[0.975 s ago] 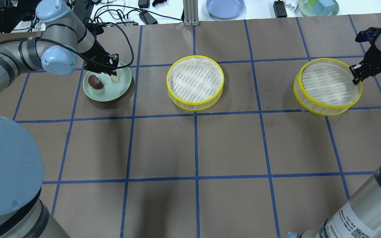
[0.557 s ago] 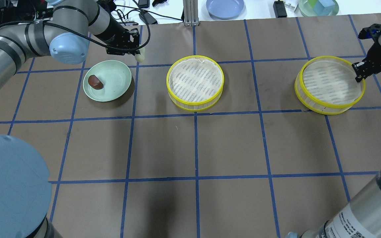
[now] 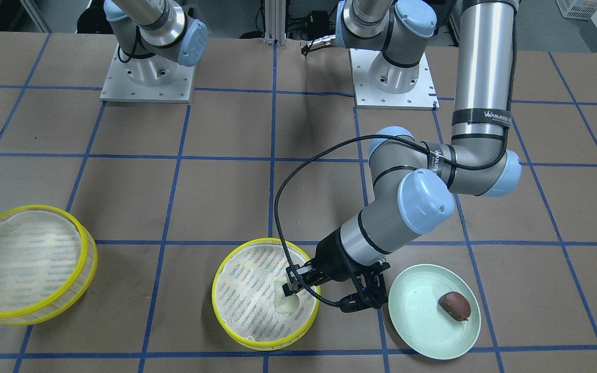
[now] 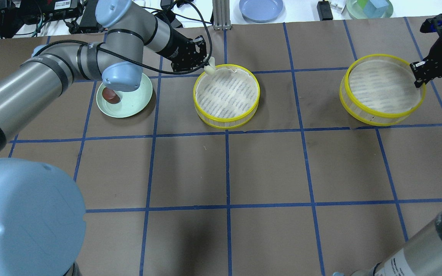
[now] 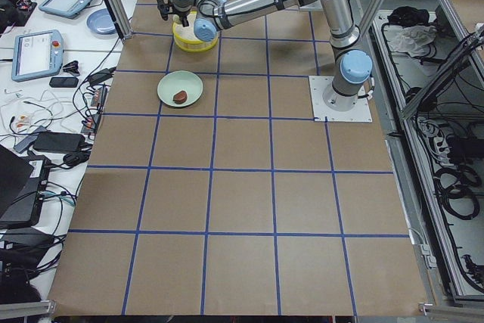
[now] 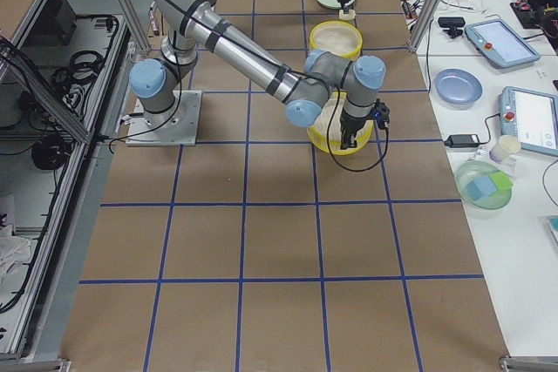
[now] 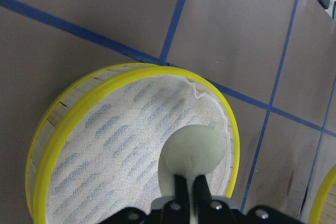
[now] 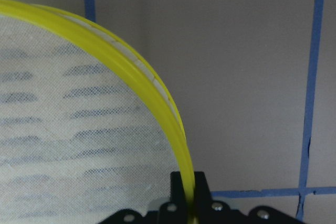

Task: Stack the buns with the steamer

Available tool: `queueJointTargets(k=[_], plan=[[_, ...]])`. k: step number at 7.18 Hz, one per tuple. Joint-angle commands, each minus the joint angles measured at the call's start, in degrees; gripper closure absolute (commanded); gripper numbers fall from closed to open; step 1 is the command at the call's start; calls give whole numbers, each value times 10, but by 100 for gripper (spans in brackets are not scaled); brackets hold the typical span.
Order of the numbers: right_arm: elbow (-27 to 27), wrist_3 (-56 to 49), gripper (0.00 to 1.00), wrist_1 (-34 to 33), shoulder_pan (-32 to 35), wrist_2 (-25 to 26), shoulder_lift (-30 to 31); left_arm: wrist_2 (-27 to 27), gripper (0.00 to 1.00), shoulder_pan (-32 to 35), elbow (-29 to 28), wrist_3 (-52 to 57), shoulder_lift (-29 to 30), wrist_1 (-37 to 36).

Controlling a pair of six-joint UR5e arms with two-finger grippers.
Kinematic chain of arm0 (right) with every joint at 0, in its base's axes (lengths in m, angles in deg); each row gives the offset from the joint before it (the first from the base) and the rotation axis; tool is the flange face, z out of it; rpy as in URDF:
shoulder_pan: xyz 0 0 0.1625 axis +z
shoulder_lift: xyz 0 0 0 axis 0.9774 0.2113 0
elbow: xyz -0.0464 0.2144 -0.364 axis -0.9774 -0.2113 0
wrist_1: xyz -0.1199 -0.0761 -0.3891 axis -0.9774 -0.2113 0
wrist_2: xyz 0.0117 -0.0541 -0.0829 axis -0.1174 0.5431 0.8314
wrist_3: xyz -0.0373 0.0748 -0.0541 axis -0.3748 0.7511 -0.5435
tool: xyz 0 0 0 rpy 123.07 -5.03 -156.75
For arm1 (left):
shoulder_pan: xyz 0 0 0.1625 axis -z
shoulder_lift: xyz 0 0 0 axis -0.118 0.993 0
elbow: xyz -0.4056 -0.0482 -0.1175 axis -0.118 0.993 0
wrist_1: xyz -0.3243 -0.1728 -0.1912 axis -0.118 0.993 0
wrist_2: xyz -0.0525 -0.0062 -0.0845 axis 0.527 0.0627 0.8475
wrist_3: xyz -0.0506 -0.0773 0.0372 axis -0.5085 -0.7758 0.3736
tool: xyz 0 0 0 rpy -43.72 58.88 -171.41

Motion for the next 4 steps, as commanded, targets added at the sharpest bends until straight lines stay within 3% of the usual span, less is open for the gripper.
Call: queueJointTargets(k=[1,4], plan=[[0,77,100,44,32,1,27,3,0,8,14,-53,6,-17],[4,124,100,52,64,1,41,2,0,8,5,-56,-1,-17]])
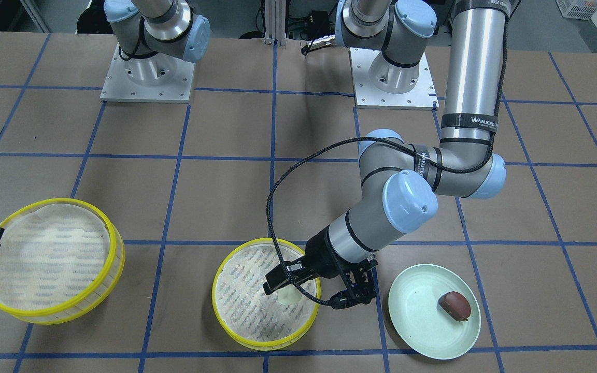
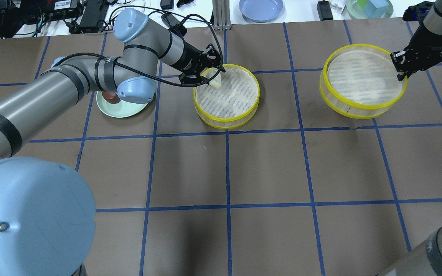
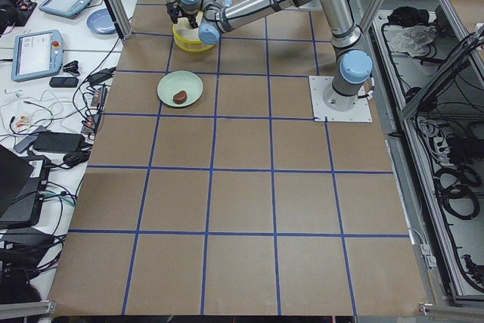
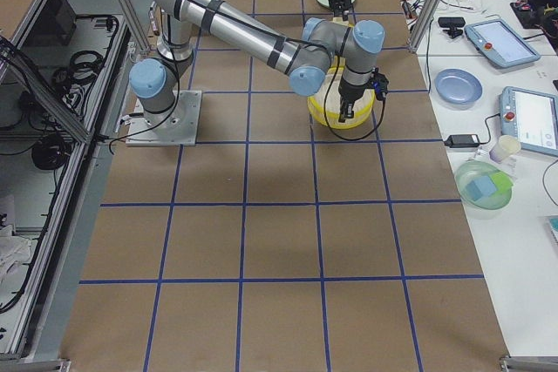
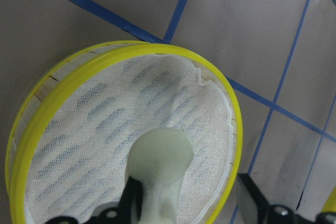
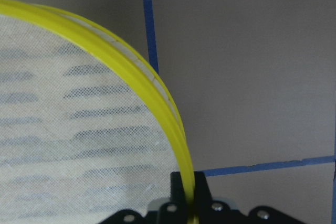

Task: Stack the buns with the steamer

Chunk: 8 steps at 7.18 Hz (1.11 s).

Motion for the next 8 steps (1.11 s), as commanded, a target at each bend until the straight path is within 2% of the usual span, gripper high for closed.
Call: queueJointTargets(k=[1,2,3,4,5,8], plan=[[4,47,100,5,28,0,8,-1,0,0,-2,-1,-5,0],[4,82,100,11,48,0,17,-4,0,1,-3,0,-6,1],[4,120,100,19,70,0,21,-43,0,0,-13,38,-19,16],[4,164,100,19,101,0,22,-123,0,-7,-24,120,-32,73],[4,223,100,15,140,-2,21,-174,0,-33,-27,180,-46,96],[1,370,100,-17,240,-10,12,-239,0,-144,-16,323,-62,112]])
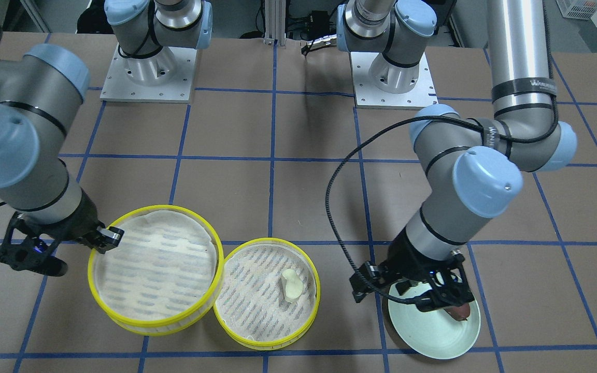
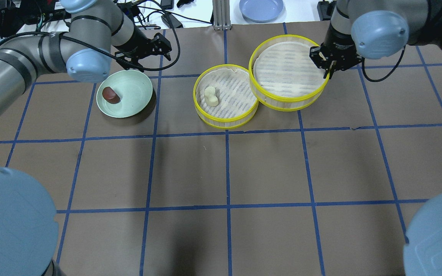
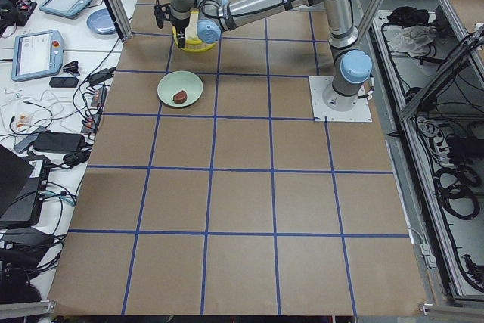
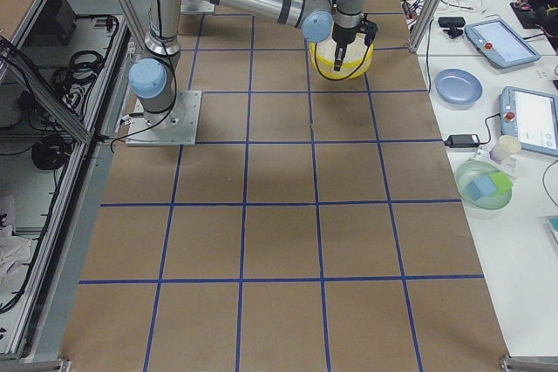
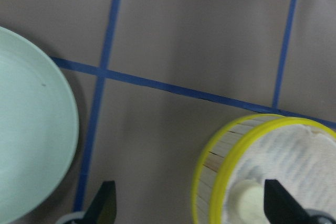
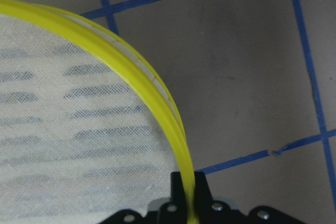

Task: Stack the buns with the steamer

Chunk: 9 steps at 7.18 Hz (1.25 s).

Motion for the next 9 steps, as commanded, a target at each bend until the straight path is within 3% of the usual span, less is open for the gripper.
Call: queueJointTargets(k=[1,4,6,7,8,9], plan=[[-1,119,100,-19,82,-2,-13,-51,0,-71,8,100,5,11],[-3,196,100,-51,136,-2,-54,-52,0,-89,42,105,53,-18],[-13,194,100,-72,131,-3,-60,-54,0,-89,42,108,84,-54],[-17,195,100,-76,131,-3,-63,-82,0,-89,39,110,90,-54],[-17,195,100,-76,131,-4,-67,-98,7,-89,38,111,95,-54],[-17,193,100,-77,131,-3,-76,-97,30,-89,35,111,100,-54]])
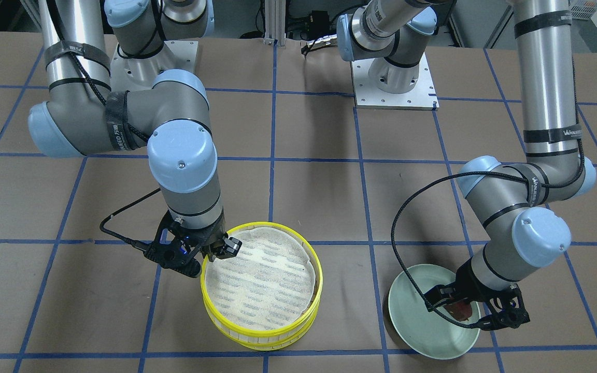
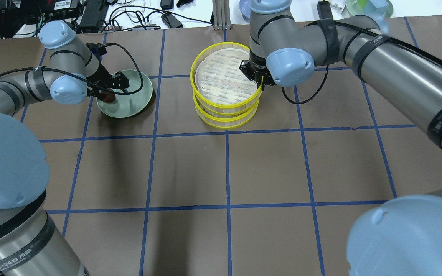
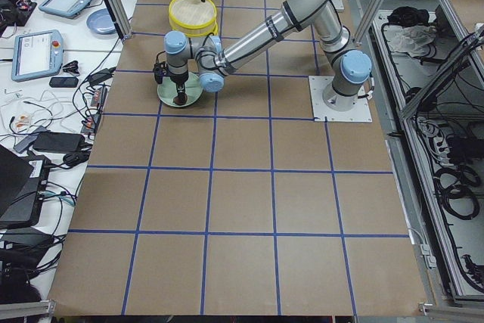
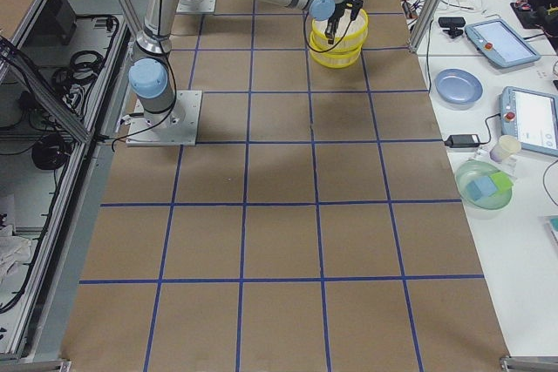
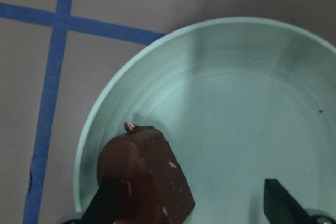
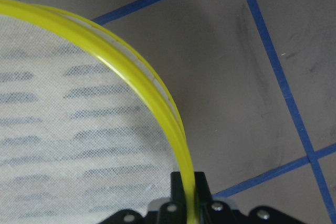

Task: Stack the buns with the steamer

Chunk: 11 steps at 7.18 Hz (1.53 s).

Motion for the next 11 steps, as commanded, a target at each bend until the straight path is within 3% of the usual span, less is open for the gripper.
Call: queueJointTargets(k=[1,2,6,11], plan=[[-1,-1,100,-2,0,-1,-11,-8,83,0,-8,-6,6,-1],[0,-2,100,-1,0,0,-12,-6,100,0,-12,-9,6,-1],[5,-3,98,-2,0,0,-13,28,100,5,-35,-58,-31,7],[5,-3,70,-23,0,-1,-19,53,100,68,-38,-201,-86,19]])
